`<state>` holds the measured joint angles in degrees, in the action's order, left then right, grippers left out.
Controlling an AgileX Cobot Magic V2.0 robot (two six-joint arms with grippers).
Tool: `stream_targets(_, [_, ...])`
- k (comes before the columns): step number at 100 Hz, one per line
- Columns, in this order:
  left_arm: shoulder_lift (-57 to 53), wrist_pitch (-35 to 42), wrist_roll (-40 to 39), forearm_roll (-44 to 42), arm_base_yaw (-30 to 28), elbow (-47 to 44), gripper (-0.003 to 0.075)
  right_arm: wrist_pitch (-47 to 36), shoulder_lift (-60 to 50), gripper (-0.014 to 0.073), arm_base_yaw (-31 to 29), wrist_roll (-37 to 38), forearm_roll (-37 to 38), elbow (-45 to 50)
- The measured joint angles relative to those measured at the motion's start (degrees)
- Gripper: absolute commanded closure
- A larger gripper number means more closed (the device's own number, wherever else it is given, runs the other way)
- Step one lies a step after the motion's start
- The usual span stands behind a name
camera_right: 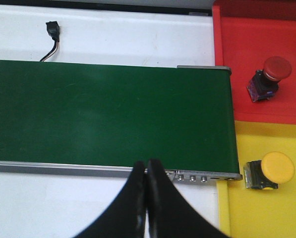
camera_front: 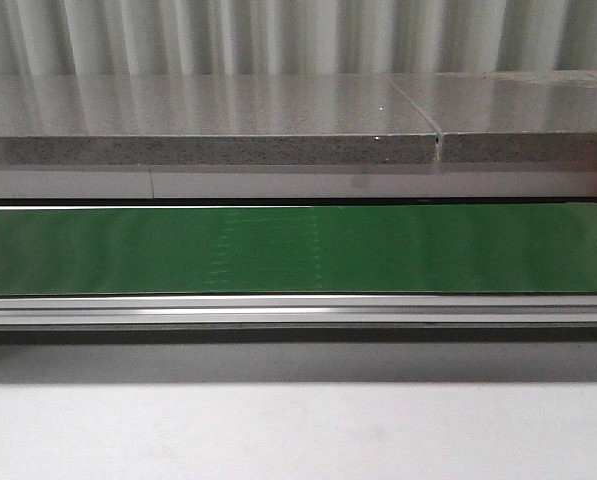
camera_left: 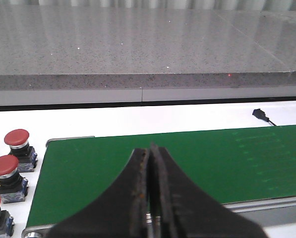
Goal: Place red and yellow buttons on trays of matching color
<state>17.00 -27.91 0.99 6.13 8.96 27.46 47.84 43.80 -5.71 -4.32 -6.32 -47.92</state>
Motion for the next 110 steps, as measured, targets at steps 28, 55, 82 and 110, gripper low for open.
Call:
stream_targets(28, [0.00, 0.00, 0.00, 0.00, 0.00, 0.00, 0.0740, -0.13, -0.70, 0.0661, 0.00, -0.01, 0.00, 0.22])
stream_targets(55, [0.00, 0.00, 0.00, 0.00, 0.00, 0.00, 0.0735, -0.13, -0.70, 0.0661, 0.00, -0.01, 0.00, 0.22])
stream_targets(82, [0.00, 0.00, 0.00, 0.00, 0.00, 0.00, 0.0260, -0.22, -0.70, 0.0661, 0.00, -0.01, 0.00, 0.22])
stream_targets(110, [0.00, 0.00, 0.00, 0.00, 0.00, 0.00, 0.0066, -0.22, -0.70, 0.0661, 0.00, -0.01, 0.00, 0.26])
